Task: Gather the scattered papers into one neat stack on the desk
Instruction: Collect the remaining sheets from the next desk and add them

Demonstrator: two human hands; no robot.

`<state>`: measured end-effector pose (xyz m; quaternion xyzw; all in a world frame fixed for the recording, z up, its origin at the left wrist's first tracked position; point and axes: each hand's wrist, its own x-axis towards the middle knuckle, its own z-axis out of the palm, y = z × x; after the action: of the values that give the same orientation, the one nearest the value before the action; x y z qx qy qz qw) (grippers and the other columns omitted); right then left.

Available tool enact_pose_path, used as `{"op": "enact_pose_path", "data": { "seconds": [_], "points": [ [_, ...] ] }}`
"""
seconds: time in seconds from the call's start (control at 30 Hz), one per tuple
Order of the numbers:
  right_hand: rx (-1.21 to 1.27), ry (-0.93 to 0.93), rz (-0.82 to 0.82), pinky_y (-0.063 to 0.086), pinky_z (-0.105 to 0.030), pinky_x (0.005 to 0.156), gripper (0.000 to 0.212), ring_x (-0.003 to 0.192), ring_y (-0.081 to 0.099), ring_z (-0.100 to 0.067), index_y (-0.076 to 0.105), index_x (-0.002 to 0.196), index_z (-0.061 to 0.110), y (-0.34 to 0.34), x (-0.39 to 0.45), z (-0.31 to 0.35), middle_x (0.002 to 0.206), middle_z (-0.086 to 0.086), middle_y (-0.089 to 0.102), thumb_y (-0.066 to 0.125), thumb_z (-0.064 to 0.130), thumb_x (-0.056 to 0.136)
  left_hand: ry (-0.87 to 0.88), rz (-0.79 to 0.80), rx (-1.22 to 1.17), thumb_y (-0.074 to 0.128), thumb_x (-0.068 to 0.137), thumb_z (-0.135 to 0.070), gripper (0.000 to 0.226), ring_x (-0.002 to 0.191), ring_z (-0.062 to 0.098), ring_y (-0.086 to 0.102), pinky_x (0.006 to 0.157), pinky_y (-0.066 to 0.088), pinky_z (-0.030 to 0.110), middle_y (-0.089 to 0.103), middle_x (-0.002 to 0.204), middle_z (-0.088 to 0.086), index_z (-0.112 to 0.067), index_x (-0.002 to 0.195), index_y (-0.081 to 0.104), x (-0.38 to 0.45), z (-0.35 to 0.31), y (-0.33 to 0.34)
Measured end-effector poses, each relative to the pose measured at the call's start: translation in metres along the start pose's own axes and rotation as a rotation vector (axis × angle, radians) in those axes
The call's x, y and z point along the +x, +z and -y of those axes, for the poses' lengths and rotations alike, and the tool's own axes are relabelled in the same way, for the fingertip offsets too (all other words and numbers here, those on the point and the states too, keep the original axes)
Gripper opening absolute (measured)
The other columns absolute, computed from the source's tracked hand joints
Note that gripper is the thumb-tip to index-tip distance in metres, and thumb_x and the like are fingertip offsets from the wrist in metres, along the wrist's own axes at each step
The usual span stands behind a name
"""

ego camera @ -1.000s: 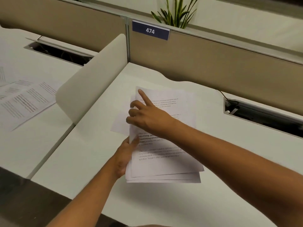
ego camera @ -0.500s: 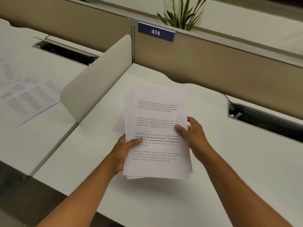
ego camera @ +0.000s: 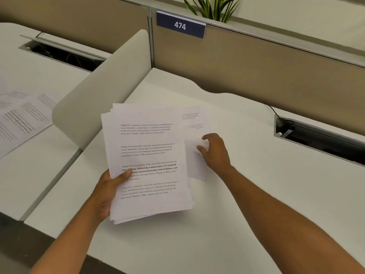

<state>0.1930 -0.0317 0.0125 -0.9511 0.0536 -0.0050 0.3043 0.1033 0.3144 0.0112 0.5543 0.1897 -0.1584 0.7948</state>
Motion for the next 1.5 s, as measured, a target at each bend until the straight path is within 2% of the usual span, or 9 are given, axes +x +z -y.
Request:
{"op": "enact_pose_path", "data": {
  "seconds": [0.23, 0.43, 0.57, 0.7, 0.83, 0.9, 1.0, 1.27, 1.5],
  "points": [
    [-0.157, 0.124, 0.215, 0.037, -0.051, 0.117, 0.106, 0.147, 0.039, -0.036, 0.034, 0.161, 0.019, -0.004, 0.065, -0.010, 0.160, -0.007, 0.046, 0.089, 0.049, 0.075, -0.049, 0.002, -0.017, 0.085, 0.087, -0.018, 0.035, 0.106, 0.038, 0.085, 0.074, 0.071, 0.045, 0.085, 0.127, 0.016, -0.022, 0.122, 0.085, 0.020, 0.007, -0.006],
    [-0.116, 0.346, 0.204, 0.039, -0.038, 0.101, 0.077, 0.130, 0.050, -0.027, 0.057, 0.137, 0.026, -0.014, 0.089, -0.028, 0.131, 0.004, 0.066, 0.092, 0.039, 0.069, -0.077, 0.060, 0.027, 0.109, 0.053, -0.046, 0.081, 0.110, 0.039, 0.084, 0.079, 0.071, 0.048, 0.084, 0.129, 0.016, -0.021, 0.126, 0.084, 0.043, 0.005, 0.002],
    [0.212, 0.418, 0.169, 0.053, -0.033, 0.083, 0.024, 0.097, 0.066, -0.026, 0.074, 0.095, 0.016, -0.032, 0.086, -0.051, 0.099, -0.001, 0.071, 0.088, 0.017, 0.076, -0.088, 0.042, 0.031, 0.092, 0.079, -0.030, 0.043, 0.108, 0.038, 0.085, 0.077, 0.071, 0.047, 0.084, 0.128, 0.016, -0.022, 0.121, 0.086, 0.056, 0.006, 0.009],
    [0.477, 0.369, -0.191, 0.051, -0.033, 0.073, 0.011, 0.076, 0.063, -0.016, 0.073, 0.082, 0.010, -0.065, 0.062, -0.050, 0.077, 0.005, 0.069, 0.081, 0.017, 0.085, -0.083, 0.039, 0.016, 0.086, 0.090, -0.018, 0.031, 0.107, 0.036, 0.085, 0.076, 0.071, 0.046, 0.085, 0.127, 0.016, -0.021, 0.121, 0.086, 0.064, 0.004, 0.015],
    [0.499, 0.018, -0.742, 0.061, -0.029, 0.086, 0.007, 0.092, 0.075, -0.003, 0.070, 0.089, 0.020, -0.113, 0.022, -0.020, 0.091, 0.018, 0.077, 0.077, 0.018, 0.090, -0.058, 0.021, 0.013, 0.078, 0.089, -0.019, 0.032, 0.105, 0.033, 0.086, 0.075, 0.072, 0.045, 0.086, 0.125, 0.013, -0.021, 0.120, 0.087, 0.068, 0.002, 0.014],
    [0.391, -0.236, -0.807, 0.060, -0.024, 0.092, 0.014, 0.104, 0.076, -0.004, 0.068, 0.094, 0.014, -0.123, -0.001, -0.006, 0.107, 0.016, 0.078, 0.077, 0.005, 0.088, -0.044, 0.012, 0.003, 0.078, 0.089, -0.019, 0.037, 0.107, 0.034, 0.085, 0.078, 0.072, 0.046, 0.085, 0.128, 0.012, -0.019, 0.126, 0.084, 0.068, 0.000, 0.010],
    [0.148, -0.477, -0.671, 0.057, -0.043, 0.104, 0.044, 0.096, 0.075, -0.008, 0.066, 0.107, 0.019, -0.099, -0.036, 0.008, 0.114, 0.006, 0.077, 0.078, -0.012, 0.077, -0.015, -0.009, -0.004, 0.077, 0.091, -0.019, 0.032, 0.103, 0.030, 0.086, 0.075, 0.072, 0.044, 0.086, 0.125, 0.009, -0.022, 0.121, 0.086, 0.067, -0.003, 0.003],
    [-0.184, -0.561, -0.120, 0.049, -0.071, 0.104, 0.033, 0.104, 0.079, -0.028, 0.076, 0.085, 0.006, 0.021, -0.092, 0.007, 0.105, -0.007, 0.081, 0.094, -0.003, 0.060, 0.044, -0.061, -0.023, 0.069, 0.102, -0.011, 0.029, 0.104, 0.026, 0.086, 0.076, 0.072, 0.042, 0.087, 0.124, 0.005, -0.025, 0.123, 0.086, 0.058, -0.011, -0.025],
    [-0.118, -0.423, 0.037, 0.053, -0.052, 0.100, 0.027, 0.100, 0.074, -0.029, 0.074, 0.090, 0.007, 0.033, -0.090, 0.007, 0.103, -0.005, 0.077, 0.078, 0.032, 0.083, 0.036, -0.079, -0.016, 0.073, 0.099, -0.013, 0.027, 0.100, 0.026, 0.087, 0.073, 0.071, 0.040, 0.088, 0.120, 0.006, -0.026, 0.117, 0.088, 0.054, -0.006, -0.029]
  ]
}}
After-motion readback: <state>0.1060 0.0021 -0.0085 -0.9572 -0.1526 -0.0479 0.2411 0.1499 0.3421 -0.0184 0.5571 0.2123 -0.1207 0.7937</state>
